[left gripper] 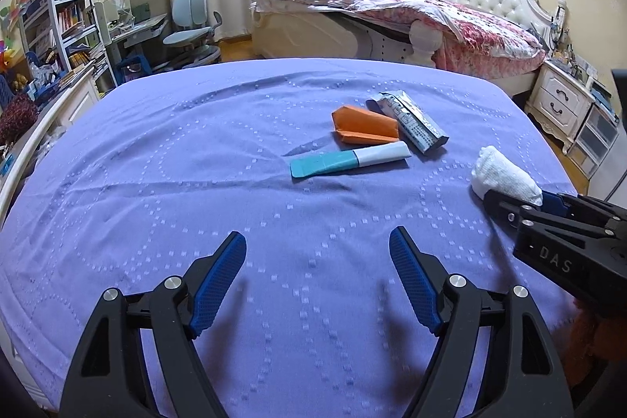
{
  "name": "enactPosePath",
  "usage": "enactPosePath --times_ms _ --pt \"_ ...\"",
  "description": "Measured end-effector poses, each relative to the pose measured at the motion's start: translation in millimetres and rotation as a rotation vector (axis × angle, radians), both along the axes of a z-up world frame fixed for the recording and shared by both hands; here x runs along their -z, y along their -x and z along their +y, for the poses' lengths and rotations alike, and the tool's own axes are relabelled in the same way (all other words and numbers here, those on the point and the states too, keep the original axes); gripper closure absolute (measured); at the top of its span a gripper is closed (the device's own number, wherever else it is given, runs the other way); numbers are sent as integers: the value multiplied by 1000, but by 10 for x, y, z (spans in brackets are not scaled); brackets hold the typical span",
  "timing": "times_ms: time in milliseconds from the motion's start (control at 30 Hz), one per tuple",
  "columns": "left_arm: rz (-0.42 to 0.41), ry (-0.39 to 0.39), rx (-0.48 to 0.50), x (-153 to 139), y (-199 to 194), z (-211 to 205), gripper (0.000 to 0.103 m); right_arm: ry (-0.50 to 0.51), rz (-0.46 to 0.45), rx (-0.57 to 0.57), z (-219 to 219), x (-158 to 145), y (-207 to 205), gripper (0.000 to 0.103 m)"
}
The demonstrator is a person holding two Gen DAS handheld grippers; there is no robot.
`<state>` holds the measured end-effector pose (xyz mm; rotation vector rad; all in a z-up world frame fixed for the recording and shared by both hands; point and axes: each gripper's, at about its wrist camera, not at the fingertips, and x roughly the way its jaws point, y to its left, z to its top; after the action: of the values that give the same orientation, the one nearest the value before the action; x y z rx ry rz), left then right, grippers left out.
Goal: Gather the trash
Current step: 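Grasp the white wrapped roll with the right gripper, then move the left gripper toward the teal tube while the right holds the white roll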
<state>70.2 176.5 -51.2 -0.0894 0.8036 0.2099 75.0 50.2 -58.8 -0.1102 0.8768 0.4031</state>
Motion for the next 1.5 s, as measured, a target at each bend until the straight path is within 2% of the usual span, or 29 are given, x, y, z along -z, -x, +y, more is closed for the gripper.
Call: enactPosePath --times_ms 300,633,733,800,967,1267,1400,1500 --pt "-2 3 -30 -11 -230 113 27 -13 4 24 -62 8 -183 64" --pt "0 -31 -134 -47 -558 507 27 -25 11 22 -61 6 -241 63" --pt "48 -52 -133 25 -664 570 27 -24 10 22 -63 8 -250 63" --pt "89 -19 -118 80 -682 614 27 -26 10 22 -65 10 -244 63" --pt "121 43 -74 120 -568 603 27 -24 9 22 -60 11 -248 63" --pt "135 4 10 122 -379 349 27 -28 11 23 -67 11 -242 63" --pt "134 -1 3 109 -417 365 27 -27 10 23 -65 13 -243 63" --pt "110 25 -43 72 -467 487 27 -25 10 23 -61 14 -244 63"
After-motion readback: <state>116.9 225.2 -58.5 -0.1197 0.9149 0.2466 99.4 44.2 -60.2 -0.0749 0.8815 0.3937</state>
